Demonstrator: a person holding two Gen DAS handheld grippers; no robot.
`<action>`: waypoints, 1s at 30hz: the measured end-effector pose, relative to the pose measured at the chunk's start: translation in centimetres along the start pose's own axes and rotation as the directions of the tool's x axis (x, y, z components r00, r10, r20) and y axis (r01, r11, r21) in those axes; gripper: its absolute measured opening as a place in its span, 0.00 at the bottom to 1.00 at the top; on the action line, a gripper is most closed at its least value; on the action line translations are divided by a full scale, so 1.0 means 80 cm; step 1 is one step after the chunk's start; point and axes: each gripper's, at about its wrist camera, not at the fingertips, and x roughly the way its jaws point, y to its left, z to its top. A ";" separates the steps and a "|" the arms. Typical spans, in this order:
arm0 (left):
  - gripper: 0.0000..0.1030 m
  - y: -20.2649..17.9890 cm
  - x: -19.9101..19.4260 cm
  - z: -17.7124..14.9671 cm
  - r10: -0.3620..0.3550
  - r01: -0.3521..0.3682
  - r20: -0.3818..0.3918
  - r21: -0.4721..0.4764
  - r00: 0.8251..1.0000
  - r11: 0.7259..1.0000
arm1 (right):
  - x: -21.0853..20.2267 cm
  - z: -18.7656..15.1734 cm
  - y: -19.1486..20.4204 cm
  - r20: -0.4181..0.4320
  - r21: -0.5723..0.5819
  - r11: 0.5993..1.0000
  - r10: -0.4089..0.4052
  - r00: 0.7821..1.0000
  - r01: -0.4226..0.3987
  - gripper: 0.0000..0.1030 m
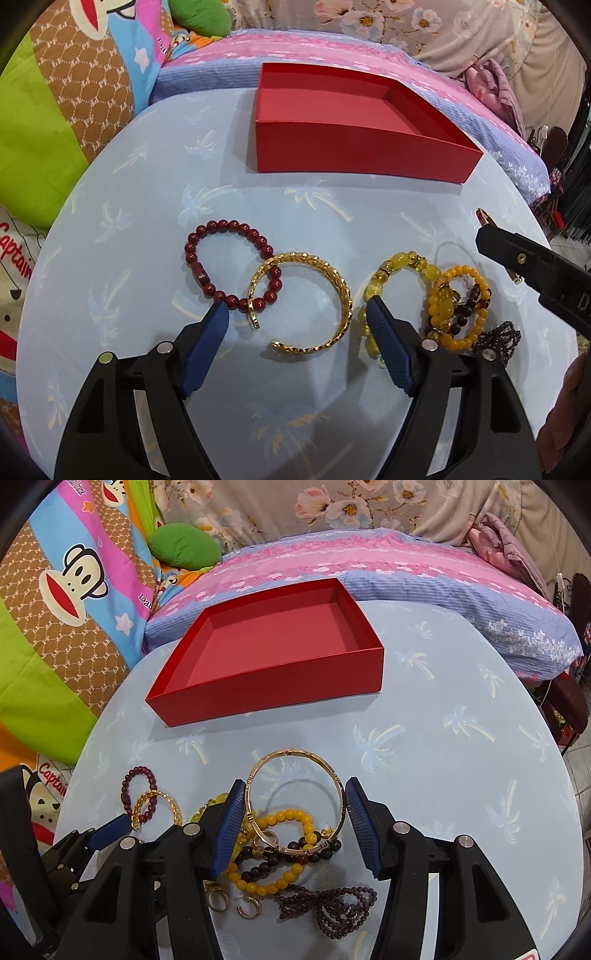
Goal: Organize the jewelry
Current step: 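Close the right tool on the thin gold bangle while the left tool grips the twisted gold cuff, then carry both bangles into the red box and open both tools to release them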
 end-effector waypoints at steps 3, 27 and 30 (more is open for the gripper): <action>0.61 -0.008 0.003 -0.003 0.056 -0.057 0.022 0.054 0.998 0.997 | 0.002 0.000 0.000 -0.002 0.001 1.000 0.000 1.000 0.000 0.51; 0.52 0.005 -0.065 0.084 -0.048 0.049 0.147 0.002 0.988 0.999 | -0.021 0.055 0.002 0.093 -0.044 0.999 0.028 0.995 -0.024 0.51; 0.52 0.003 -0.057 0.131 -0.054 0.050 0.182 0.021 0.982 0.998 | -0.011 0.096 0.005 0.113 -0.076 0.997 0.041 0.993 -0.032 0.51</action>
